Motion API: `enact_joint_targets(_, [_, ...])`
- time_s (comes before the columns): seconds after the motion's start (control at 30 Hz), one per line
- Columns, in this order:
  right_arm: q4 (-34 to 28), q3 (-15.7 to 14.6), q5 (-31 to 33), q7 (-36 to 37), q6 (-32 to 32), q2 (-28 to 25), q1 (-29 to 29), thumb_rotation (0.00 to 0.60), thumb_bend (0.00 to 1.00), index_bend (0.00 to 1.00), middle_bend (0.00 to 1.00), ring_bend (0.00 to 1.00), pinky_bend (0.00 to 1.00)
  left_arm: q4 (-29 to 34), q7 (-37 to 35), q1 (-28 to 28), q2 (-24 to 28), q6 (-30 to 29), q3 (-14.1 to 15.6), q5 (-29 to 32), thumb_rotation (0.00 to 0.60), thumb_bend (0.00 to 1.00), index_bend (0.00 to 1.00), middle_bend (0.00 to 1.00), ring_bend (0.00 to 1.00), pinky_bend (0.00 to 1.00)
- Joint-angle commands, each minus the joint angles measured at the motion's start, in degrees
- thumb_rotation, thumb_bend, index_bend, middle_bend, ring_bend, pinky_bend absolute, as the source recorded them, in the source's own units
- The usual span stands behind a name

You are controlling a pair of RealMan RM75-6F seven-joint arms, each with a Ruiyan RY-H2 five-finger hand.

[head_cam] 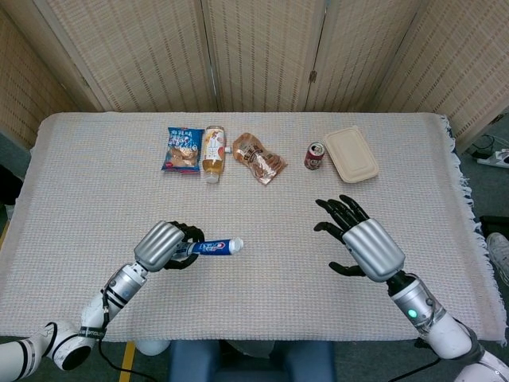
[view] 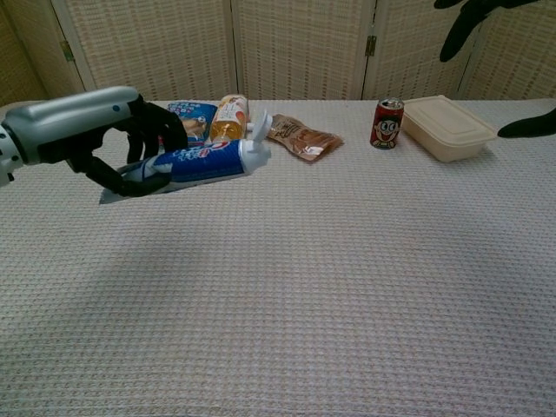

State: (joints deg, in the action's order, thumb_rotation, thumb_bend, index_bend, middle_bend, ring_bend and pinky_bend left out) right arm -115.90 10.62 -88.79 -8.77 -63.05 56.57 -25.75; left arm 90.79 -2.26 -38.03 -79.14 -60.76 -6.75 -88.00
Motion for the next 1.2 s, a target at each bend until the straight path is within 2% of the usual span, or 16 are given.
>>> enact_joint_targets(0.03, [-1.74,1.44,3.71,-3.18,3.61,1.49,-3.24,0.6,0.24,0.33,0.09,0.06,0.0,2.53,2.2,-1.1,-0.33,0.9,-0.71,0.99,0.6,0.81,0.75,0.78,0.67,0.59])
enact_joint_targets(0.3, [-2.4,1.7,5.89,-5.04,7.91,4.8,-8.03,0.6,0.24,0.33,0.09,0.06,0.0,5.08,5.7,-3.57,-2.23,4.07,-1.88,4.36,0.6,0.81,0.75,0.78,0.67,0.59])
enact_joint_targets(0.67, [-1.42,0.96,7.05,-6.44,9.52,9.09,-11.6,0.593,0.24,0.34,0.09,0.08,0.0,5.07,7.67,-4.6,-4.0,4.78,-2.14,7.25,0.6,0.81,0.75,0.78,0.67,0.59])
enact_joint_targets(1.2, [-0.2,-1.33,9.27,-7.84,9.97,9.39,-12.73,0.593,0.24,0.34,0.09,0.07,0.0,3.9,6.06,-4.43,-4.05,4.1,-1.5,7.86,0.6,0.82,0.75,0.78,0.67,0.59])
